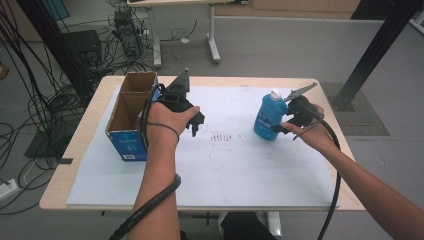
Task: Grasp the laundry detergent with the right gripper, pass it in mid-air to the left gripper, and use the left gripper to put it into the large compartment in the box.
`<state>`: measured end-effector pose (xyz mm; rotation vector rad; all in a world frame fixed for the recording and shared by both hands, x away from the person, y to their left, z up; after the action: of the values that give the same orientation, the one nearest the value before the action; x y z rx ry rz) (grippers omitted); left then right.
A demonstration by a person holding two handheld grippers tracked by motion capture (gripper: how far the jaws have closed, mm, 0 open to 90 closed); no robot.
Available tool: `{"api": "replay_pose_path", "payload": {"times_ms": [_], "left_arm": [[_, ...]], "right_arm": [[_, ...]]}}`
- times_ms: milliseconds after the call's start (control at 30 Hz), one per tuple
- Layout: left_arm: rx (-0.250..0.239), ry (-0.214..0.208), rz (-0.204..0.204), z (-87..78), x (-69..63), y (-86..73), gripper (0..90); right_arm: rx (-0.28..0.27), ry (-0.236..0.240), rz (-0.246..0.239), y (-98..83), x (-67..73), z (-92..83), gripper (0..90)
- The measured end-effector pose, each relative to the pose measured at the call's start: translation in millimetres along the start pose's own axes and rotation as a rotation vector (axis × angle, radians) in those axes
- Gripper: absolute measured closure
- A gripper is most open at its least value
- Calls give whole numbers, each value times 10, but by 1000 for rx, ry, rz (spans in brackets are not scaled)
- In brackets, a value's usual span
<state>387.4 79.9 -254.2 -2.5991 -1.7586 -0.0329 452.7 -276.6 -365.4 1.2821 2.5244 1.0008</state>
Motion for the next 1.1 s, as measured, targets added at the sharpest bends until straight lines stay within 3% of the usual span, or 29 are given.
{"api": "replay_pose_path", "payload": {"times_ms": [267,300,467,633,1100], "left_arm": [[7,4,3,11,-24,40,63],[8,6,9,9,-38,50,63],[8,10,14,-1,-58,62,63],[15,12,9,3,-37,62,63],[13,13,11,2,-41,84,63]], "right_arm": [[-59,-5,25,-39,22,73,30],[-94,-8,23,-51,26,95,24],[-149,-36,32,-99,20,155,26],[-225,-27,32,-151,34,205,21],[-303,-39,26,-179,76,312,19]]}}
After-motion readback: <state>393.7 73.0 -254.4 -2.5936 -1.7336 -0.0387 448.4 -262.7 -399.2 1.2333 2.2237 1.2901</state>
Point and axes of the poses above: each handheld gripper's, and its own axes: z roughly forward along the jaws, y roughly out of its top, x roughly to its left, the point moved 1 cm from there along z, roughly forward along the jaws, and after that the axes turned 15 degrees about z, right-handed, at the moved point
